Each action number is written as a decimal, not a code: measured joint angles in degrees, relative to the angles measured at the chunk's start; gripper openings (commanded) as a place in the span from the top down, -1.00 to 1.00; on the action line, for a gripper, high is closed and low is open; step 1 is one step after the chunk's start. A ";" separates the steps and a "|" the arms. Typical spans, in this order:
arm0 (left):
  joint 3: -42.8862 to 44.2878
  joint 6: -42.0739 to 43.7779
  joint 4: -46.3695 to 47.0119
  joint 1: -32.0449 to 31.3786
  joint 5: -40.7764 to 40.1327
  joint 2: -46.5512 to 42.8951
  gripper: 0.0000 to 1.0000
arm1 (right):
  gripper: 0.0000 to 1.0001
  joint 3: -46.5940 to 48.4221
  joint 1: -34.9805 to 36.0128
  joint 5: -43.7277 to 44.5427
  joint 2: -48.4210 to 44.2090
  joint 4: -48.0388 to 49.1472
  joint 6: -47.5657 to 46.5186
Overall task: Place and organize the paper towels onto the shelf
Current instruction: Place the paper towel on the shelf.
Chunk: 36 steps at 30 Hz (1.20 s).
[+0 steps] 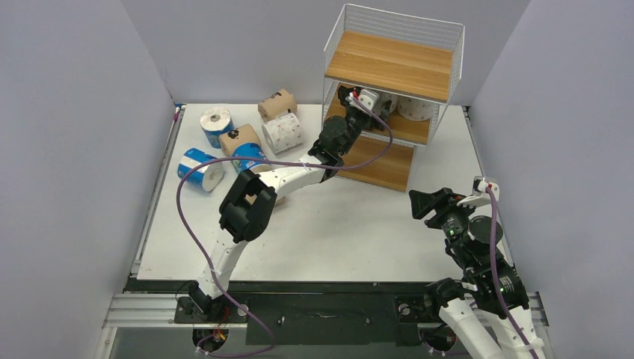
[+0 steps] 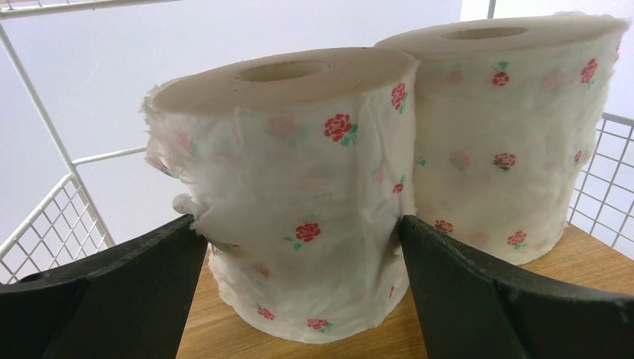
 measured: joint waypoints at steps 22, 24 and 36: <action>-0.66 0.04 2.12 0.00 1.27 0.61 -0.93 | -0.19 -0.63 0.00 0.87 0.00 -0.11 0.02; -2.60 0.02 2.95 -0.02 1.33 0.04 -0.93 | -0.19 -0.63 0.00 0.87 0.00 -0.11 0.00; -20.41 -0.35 5.22 -1.70 2.29 -12.74 -0.93 | -0.19 -0.76 0.00 0.85 -0.31 -0.04 0.04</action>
